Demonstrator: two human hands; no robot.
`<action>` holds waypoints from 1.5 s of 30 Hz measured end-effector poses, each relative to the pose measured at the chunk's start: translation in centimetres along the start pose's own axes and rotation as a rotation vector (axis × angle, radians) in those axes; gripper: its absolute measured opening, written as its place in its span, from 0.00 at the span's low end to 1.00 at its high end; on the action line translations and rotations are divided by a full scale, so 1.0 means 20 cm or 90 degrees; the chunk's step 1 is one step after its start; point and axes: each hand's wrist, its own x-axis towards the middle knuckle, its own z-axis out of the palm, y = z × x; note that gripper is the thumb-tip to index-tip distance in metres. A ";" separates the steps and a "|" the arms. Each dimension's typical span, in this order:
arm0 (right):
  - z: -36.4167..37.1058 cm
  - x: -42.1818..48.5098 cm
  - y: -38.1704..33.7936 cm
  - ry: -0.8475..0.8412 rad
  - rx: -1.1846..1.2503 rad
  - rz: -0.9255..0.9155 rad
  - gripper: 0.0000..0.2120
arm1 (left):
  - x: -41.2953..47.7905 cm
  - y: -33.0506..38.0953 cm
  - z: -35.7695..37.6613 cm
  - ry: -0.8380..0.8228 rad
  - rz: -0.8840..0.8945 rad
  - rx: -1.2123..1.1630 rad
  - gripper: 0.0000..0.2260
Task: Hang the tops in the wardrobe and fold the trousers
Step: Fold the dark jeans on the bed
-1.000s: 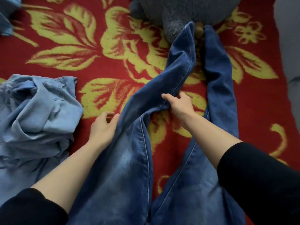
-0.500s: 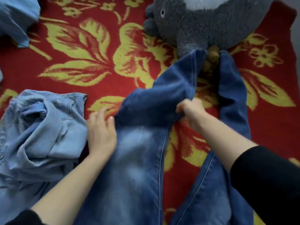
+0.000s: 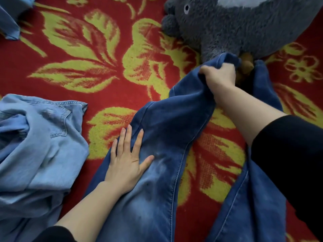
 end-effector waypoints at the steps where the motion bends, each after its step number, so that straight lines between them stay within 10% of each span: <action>1: -0.01 0.02 -0.07 0.028 0.043 -0.051 0.08 | -0.01 0.00 -0.01 0.012 -0.003 -0.014 0.33; 7: -0.11 0.21 -0.25 -0.012 0.198 -0.195 0.05 | 0.10 0.14 -0.09 0.087 0.094 -0.021 0.31; 13: -0.05 0.47 0.11 0.067 -0.236 -0.061 0.16 | 0.28 0.14 0.01 0.069 0.018 0.031 0.30; 21: -0.22 0.21 0.26 0.161 -0.351 -0.318 0.19 | 0.28 0.13 0.01 0.060 0.011 0.044 0.31; 31: -0.85 -0.30 0.87 0.051 -0.377 0.094 0.38 | 0.02 0.51 -0.11 -0.004 -0.056 -0.058 0.24; 35: -1.01 -0.29 0.88 0.043 -0.313 -0.031 0.11 | -0.50 0.86 0.03 0.011 0.161 -0.111 0.24; 42: -1.29 -0.39 1.01 0.140 -0.319 0.152 0.19 | -0.99 1.18 0.31 -0.168 0.282 -0.019 0.25; 45: -1.19 -0.52 1.01 0.029 -0.404 -0.022 0.33 | -1.02 1.23 0.38 -0.187 0.274 -0.017 0.26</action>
